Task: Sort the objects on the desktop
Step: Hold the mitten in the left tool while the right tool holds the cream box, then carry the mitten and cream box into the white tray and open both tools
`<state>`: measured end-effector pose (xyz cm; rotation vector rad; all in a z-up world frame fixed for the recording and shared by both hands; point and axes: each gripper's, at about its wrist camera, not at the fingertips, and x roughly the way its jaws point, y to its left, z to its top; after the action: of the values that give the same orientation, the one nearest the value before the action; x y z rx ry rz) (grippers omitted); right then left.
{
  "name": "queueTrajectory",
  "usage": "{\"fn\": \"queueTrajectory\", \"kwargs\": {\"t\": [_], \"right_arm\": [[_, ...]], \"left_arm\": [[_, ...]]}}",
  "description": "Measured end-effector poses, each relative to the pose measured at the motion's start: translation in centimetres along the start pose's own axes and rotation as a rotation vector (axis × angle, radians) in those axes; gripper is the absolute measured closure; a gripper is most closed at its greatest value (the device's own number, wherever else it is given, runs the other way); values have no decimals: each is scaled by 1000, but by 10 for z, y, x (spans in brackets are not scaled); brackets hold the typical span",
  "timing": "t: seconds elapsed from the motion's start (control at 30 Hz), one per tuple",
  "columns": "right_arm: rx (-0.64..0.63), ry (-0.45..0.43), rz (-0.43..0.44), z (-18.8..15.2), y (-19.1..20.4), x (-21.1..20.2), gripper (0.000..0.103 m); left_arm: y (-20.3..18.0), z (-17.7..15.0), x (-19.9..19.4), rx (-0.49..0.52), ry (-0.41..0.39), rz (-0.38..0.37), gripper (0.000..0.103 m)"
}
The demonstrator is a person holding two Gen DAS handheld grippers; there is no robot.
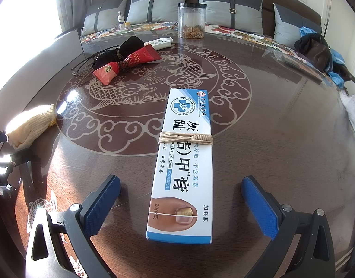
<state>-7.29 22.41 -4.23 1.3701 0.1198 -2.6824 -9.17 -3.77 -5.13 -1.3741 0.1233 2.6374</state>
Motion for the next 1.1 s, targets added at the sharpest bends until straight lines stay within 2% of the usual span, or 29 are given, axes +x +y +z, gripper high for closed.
{"fn": "queueTrajectory", "kwargs": {"t": [0.27,0.33,0.4,0.47,0.57,0.63,0.67,0.7,0.73,0.77,0.83,0.93,1.1], "right_arm": [[0,0,0,0,0,0,0],[0,0,0,0,0,0,0],[1,0,2,0,0,0,0],[-7,8,6,0,-1,0,0],[-13,120,12,16,-4,8,0],[38,179,30,31,-12,15,1],[65,200,38,37,-15,18,6],[83,214,25,44,-18,20,14],[88,217,9,49,-19,20,39],[87,222,14,54,-19,19,59],[77,268,1,59,-17,21,59],[40,272,-25,59,-9,10,59],[57,222,53,76,16,-25,59]], "left_arm": [[0,-2,-3,2,-3,1,0],[-1,0,-2,39,29,-19,0],[-2,7,0,85,98,-50,0],[-6,14,-4,127,87,-54,0],[-15,28,1,186,83,-15,0],[-22,36,9,211,96,-28,0],[-26,39,11,223,88,-39,7],[-29,41,12,234,80,-48,37],[-31,43,12,231,77,-58,43],[-31,45,11,220,77,-76,55],[-33,43,5,212,59,-88,56],[-25,35,-15,181,16,-136,56],[7,26,-70,93,-79,-183,56]]}}
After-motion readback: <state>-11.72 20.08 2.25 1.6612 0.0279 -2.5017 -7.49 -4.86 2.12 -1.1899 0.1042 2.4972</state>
